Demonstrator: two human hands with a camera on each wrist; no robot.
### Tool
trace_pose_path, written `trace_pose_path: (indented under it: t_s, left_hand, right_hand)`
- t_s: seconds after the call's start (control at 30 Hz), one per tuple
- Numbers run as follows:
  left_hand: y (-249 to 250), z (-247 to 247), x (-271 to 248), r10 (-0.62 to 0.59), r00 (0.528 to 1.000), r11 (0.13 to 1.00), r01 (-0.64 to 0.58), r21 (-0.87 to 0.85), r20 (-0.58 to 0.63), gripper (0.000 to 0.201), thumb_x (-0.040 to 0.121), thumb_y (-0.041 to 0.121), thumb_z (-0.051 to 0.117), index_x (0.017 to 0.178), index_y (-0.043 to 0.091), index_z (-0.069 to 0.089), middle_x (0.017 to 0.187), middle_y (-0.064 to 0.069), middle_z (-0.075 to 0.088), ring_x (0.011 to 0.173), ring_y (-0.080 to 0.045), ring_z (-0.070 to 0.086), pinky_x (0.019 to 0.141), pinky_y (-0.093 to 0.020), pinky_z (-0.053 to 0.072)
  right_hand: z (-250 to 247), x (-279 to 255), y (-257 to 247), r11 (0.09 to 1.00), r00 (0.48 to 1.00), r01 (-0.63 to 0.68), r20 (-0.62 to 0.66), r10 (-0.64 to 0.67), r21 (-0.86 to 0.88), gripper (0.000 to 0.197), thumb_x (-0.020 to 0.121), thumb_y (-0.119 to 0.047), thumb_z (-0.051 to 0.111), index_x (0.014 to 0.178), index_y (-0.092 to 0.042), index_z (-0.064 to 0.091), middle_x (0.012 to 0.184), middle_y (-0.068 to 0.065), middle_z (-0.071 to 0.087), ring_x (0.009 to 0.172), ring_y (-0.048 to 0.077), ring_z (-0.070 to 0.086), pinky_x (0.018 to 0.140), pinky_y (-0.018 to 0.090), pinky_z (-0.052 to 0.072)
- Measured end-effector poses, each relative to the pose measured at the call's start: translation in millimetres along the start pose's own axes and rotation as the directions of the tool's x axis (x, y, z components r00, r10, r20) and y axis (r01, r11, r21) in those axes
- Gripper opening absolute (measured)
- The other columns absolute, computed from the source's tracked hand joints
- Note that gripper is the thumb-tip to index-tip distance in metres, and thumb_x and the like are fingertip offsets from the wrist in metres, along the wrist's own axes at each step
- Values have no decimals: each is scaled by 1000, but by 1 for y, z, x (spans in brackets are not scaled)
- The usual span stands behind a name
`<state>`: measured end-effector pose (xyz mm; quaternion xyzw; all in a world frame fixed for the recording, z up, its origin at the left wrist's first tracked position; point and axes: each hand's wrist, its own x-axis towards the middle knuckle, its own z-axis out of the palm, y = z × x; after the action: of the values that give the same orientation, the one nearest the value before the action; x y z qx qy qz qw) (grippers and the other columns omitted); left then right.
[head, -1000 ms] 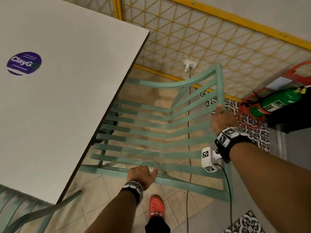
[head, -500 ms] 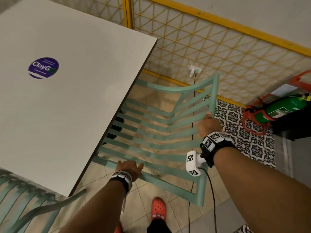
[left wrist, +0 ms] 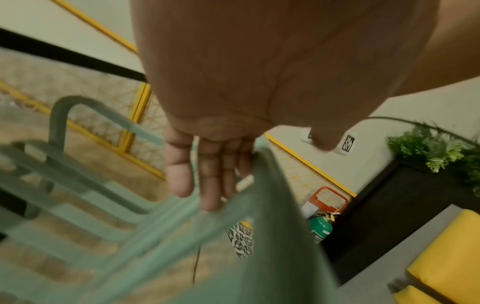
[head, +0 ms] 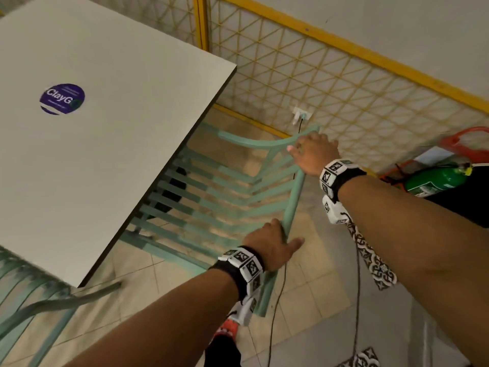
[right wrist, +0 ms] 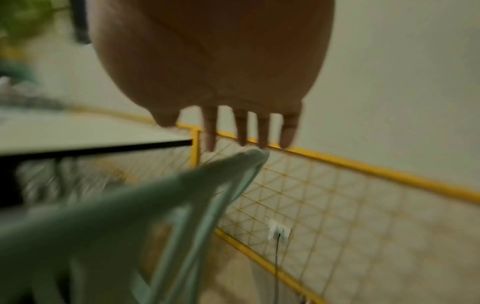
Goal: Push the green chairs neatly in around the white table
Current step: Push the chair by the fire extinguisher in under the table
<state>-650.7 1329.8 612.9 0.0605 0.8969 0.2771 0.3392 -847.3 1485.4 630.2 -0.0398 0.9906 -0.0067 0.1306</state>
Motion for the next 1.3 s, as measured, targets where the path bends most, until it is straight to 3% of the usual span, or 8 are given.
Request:
trace_pose_path:
  t_s: [0.17,0.23,0.33,0.57,0.83,0.97,1.2,1.3]
  left_hand:
    - [4,31,17,-236,970,972,235,-28,-53,66,89,69,36,120,14,53,118,-11,48,101,-33,56,90,-46,49]
    - [8,40,22,-312,948,946,304,-113,-65,65,88,70,35,114,15,59,114,-10,50,103,-33,51,92,-48,46]
    - [9,46,25,-373,926,903,347,-253,-58,57,86,66,41,105,17,63,105,-9,57,99,-32,53,93,-48,44]
    - [0,30,20,-367,930,864,344,-367,9,24,85,45,52,88,21,50,94,-4,57,84,-28,55,82,-37,39]
    - [-66,-31,26,-447,889,855,391,-340,-103,27,76,46,55,81,19,57,85,-5,66,78,-29,64,86,-47,52]
    - [-64,-49,34,-441,886,848,360,-388,-141,32,72,49,56,80,18,57,83,-5,67,71,-28,66,72,-44,59]
    - [-57,-27,44,-425,895,861,351,-369,-139,44,70,54,52,89,15,58,91,-7,66,79,-30,65,78,-45,57]
    - [-58,-25,44,-373,895,910,303,-283,-244,43,73,58,51,89,19,59,92,-2,62,79,-26,62,79,-43,55]
  right_hand:
    - [31,6,23,869,892,451,83,-443,-204,65,96,-59,18,70,-23,65,79,-7,62,91,18,55,98,48,27]
    - [44,9,18,835,849,524,22,-528,-167,57,98,-48,29,63,-20,65,72,-4,60,81,16,54,106,49,29]
    - [52,15,18,800,809,573,-33,-587,-176,52,90,-40,31,60,-14,66,68,1,57,72,20,47,93,46,39]
    - [57,20,9,769,779,599,-58,-624,-224,40,82,-38,36,54,-18,58,60,-5,54,71,18,41,77,37,34]
    - [46,53,-73,779,757,619,-190,-625,-101,41,77,-38,38,54,-14,63,62,-3,62,75,24,54,76,38,36]
    - [30,71,-74,774,739,622,-241,-630,-118,40,78,-38,36,55,-15,60,60,-2,59,73,25,52,74,37,33]
    - [37,66,-57,792,776,596,-159,-610,-128,42,84,-41,30,53,-22,50,58,-8,46,70,20,42,79,41,38]
    - [39,63,-57,876,869,464,-126,-479,-131,39,83,-42,36,67,-20,63,82,-2,59,90,25,52,86,44,35]
